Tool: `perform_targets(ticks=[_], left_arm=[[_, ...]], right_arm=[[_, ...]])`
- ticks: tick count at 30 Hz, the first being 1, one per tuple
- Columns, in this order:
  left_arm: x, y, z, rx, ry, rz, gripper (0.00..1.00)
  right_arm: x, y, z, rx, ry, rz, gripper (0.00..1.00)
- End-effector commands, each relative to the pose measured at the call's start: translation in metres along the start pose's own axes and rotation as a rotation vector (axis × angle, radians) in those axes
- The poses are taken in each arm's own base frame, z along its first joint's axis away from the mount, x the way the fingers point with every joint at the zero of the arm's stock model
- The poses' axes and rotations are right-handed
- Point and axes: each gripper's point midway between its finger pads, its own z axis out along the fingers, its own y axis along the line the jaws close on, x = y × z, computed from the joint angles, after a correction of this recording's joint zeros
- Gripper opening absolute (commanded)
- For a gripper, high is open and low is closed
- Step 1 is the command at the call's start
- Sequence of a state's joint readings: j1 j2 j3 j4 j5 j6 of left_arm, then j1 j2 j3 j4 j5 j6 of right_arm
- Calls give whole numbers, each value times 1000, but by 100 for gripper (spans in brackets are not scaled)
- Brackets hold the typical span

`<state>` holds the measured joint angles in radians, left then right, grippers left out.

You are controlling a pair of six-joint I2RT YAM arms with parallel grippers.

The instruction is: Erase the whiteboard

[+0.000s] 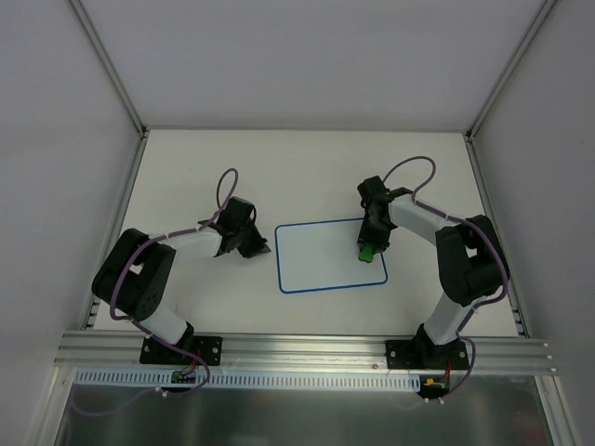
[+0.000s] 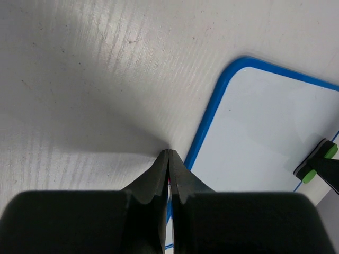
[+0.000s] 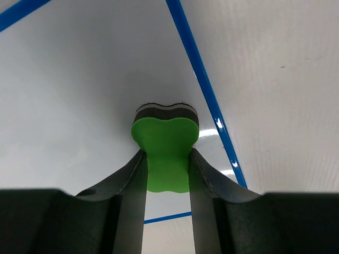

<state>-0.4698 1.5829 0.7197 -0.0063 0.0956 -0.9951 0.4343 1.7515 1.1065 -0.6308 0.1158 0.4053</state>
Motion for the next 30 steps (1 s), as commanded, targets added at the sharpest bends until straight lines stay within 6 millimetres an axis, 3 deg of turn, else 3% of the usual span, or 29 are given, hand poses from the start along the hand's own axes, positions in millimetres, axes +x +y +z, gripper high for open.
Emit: perform_targets(ticks=[1, 5, 8, 16, 18, 19, 23, 26, 30], left_arm=[[-1, 20, -4, -69, -25, -3, 0], [-4, 21, -5, -68, -33, 0, 0], [-3, 20, -5, -66, -29, 3, 0], [-10, 0, -17, 2, -45, 61, 0], [-12, -10, -21, 31, -51, 111, 9], [-16, -20, -24, 53, -62, 137, 24], [-13, -50, -25, 96, -75, 258, 47], [-8, -66, -17, 101, -65, 299, 49], [-2, -67, -1, 64, -30, 314, 47]], right_arm=[[16, -45, 3, 110, 51, 23, 0], [7, -70, -1, 111, 38, 96, 0], [3, -77, -3, 97, 27, 113, 0], [0, -63, 0, 17, 31, 108, 0], [5, -52, 4, 12, 47, 74, 0], [7, -48, 6, 13, 53, 60, 0], [12, -28, 8, 14, 51, -4, 0], [12, -19, 8, 5, 54, -10, 0], [11, -11, 7, 2, 45, -19, 0]])
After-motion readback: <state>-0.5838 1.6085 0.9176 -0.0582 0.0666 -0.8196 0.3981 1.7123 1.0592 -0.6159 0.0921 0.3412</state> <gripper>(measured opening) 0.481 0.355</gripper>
